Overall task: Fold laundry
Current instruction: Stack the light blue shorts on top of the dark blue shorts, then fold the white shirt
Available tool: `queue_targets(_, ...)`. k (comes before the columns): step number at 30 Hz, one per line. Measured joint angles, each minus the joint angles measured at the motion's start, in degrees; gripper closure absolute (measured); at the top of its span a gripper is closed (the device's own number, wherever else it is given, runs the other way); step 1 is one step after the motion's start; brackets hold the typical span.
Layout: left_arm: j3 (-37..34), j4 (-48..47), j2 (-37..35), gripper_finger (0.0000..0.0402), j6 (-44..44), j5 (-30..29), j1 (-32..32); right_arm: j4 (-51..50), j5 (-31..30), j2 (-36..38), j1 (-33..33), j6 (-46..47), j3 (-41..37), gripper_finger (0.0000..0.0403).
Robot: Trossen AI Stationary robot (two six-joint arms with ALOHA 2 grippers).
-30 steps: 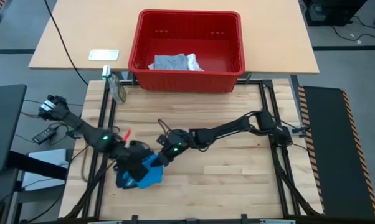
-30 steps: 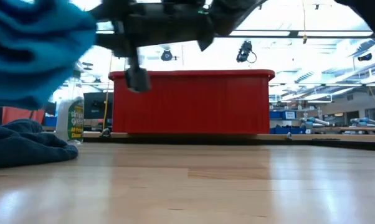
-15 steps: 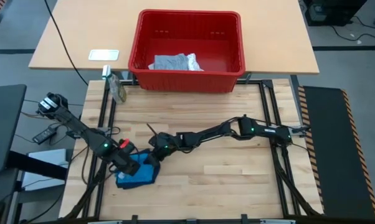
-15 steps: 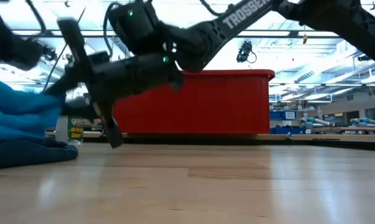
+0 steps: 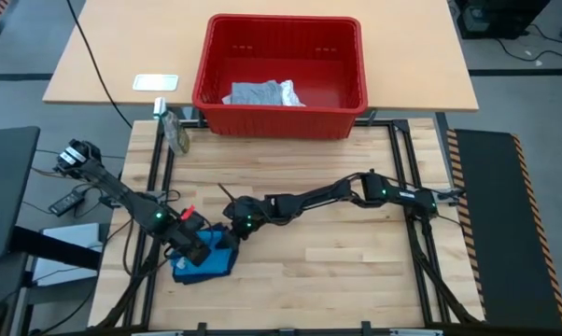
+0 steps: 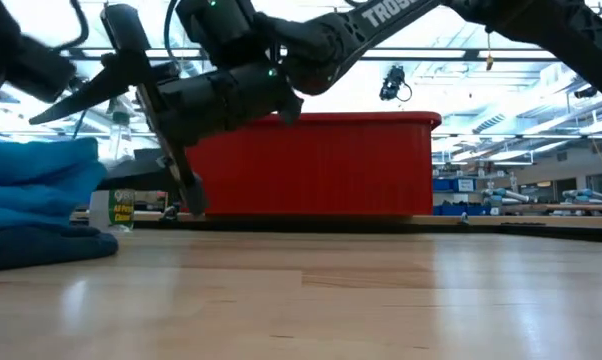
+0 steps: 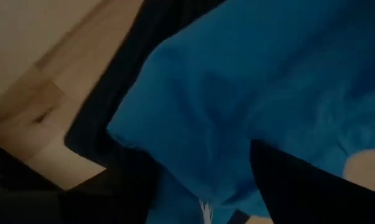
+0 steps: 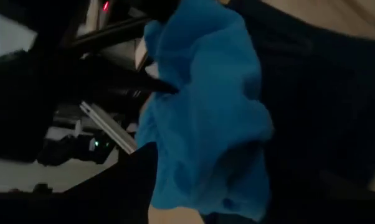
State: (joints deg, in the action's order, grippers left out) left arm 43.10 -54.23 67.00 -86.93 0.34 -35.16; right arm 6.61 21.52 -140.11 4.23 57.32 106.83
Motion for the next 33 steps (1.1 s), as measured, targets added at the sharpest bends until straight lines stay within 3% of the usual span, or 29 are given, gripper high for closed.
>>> queue_targets(9, 3.3, -6.6, 0.0, 0.0100, 1.3, -2.0, -0.2, -18.2, -6.9, 3.4, -0.5, -0.7, 0.0, 0.0144)
queue_targets(14, 7.1, -6.5, 0.0, 0.0097, 4.2, -4.2, 0.1, -20.2, -6.4, 5.6, -0.3, -4.5, 0.0, 0.0160)
queue_targets(20, 12.1, -4.8, 0.0, 0.0097, 9.2, -12.2, 1.1, -20.6, -7.8, 8.8, 0.8, -6.0, 0.0, 0.0170)
queue_targets(25, 7.7, 5.0, 0.1, 0.0097, 14.4, -15.3, 0.9, -22.2, -11.4, 12.6, 0.8, -6.8, 0.0, 0.0171)
queue_targets(33, -3.5, 19.9, 0.1, 0.0098, 13.3, -18.6, -1.9, -30.9, -15.3, 19.8, -0.2, -9.2, 0.0, 0.0171)
